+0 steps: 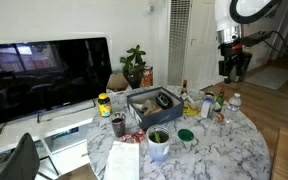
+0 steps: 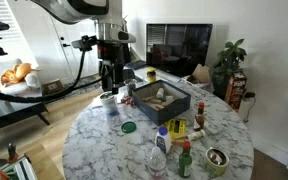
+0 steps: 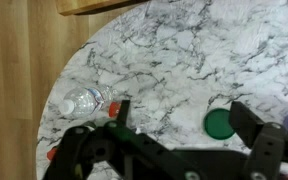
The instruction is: Put the silver and the plastic cups upside down on the table
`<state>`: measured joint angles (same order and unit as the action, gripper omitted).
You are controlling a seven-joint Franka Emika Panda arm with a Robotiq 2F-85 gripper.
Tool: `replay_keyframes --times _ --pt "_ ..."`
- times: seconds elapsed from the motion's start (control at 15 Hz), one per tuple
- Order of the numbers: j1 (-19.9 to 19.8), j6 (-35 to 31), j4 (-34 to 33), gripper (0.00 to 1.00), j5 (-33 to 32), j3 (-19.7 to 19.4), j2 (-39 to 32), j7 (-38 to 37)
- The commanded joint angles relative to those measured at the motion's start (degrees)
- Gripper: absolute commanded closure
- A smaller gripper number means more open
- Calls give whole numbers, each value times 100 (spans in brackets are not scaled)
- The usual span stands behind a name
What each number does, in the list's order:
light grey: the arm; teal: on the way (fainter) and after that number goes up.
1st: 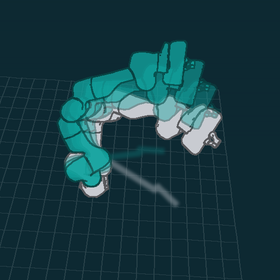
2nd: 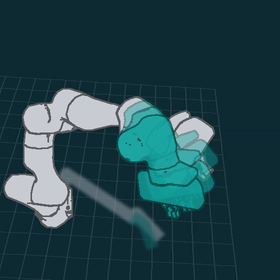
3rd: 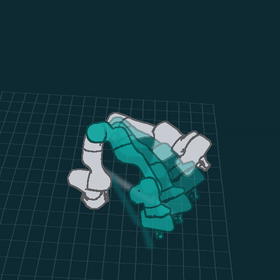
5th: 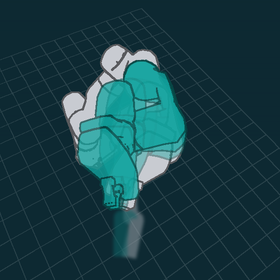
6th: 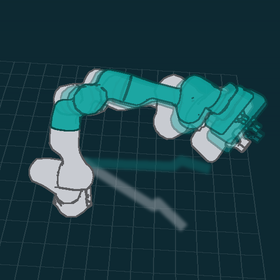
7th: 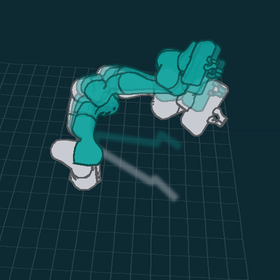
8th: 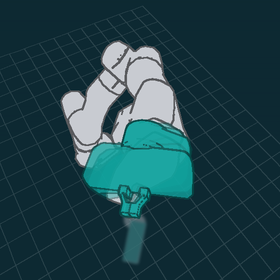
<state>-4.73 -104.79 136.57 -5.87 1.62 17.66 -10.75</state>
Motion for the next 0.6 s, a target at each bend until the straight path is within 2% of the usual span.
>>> replay_keyframes --times 0.0,0.53 --pt "64 9 -7 0 -16 -61 -3 -13" --pt "148 -17 6 0 94 21 -39 -121"
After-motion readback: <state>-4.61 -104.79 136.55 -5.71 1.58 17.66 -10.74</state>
